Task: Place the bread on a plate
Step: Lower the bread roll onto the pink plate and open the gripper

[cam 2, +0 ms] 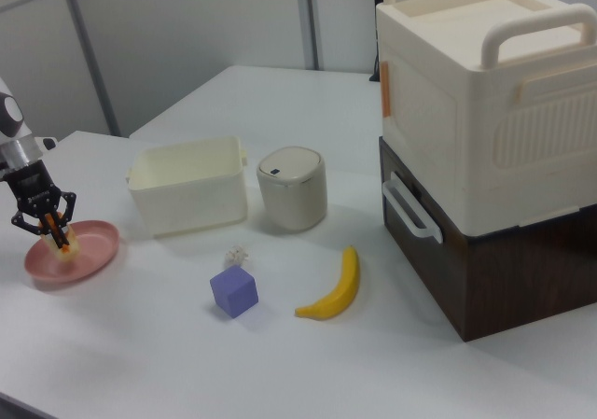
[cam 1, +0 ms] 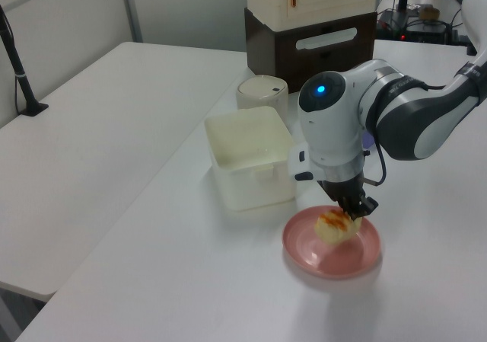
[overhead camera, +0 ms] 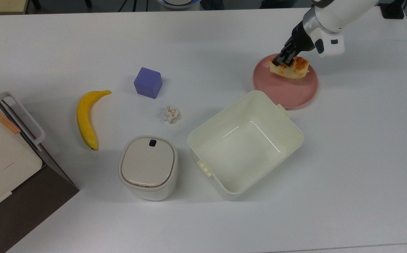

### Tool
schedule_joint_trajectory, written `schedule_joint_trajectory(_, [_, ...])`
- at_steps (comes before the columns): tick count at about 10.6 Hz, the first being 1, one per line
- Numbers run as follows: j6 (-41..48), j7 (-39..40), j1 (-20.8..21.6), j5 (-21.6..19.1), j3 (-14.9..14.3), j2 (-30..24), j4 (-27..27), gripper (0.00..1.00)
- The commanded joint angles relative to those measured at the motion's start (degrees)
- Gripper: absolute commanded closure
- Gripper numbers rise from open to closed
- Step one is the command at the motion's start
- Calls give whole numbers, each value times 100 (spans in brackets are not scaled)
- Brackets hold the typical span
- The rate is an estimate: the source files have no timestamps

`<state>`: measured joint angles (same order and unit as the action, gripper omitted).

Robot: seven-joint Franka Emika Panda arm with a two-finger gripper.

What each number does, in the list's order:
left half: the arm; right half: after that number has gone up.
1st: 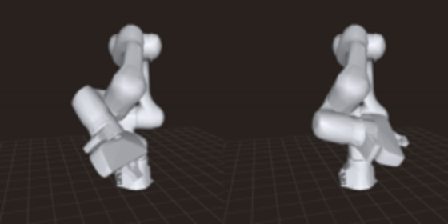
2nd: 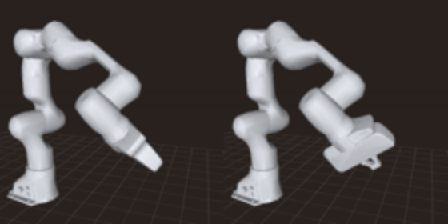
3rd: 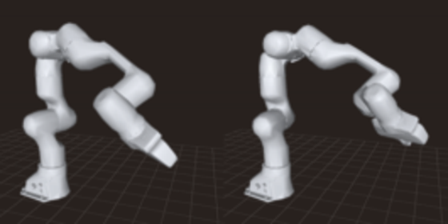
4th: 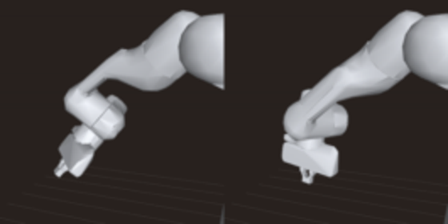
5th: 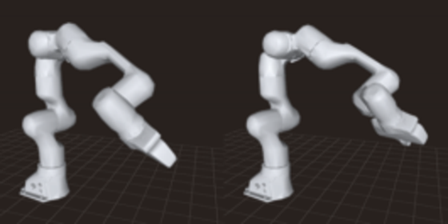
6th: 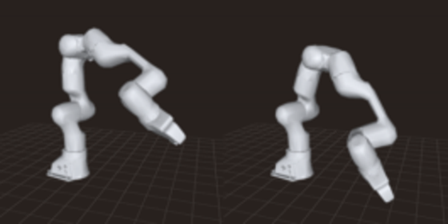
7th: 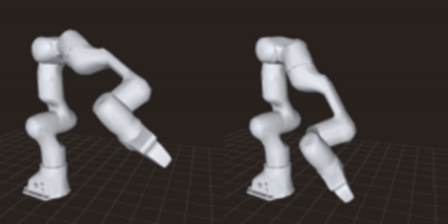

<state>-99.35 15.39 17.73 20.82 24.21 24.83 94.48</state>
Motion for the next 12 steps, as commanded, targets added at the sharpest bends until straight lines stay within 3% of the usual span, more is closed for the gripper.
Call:
schedule_joint_trajectory(1, [-373,-272,2,-43,-40,232,-88,100])
schedule_joint_trajectory(2, [-426,-317,-15,-51,-40,250,-88,99])
schedule_joint_trajectory(3, [-427,-482,-24,-43,-40,241,-88,20])
schedule_joint_trajectory(4, [-427,-554,-7,27,-40,241,-88,0])
schedule_joint_trajectory(9, [-444,-633,-181,72,-40,128,-88,0])
schedule_joint_trajectory(12, [-479,-1806,-742,28,-48,-801,0,0])
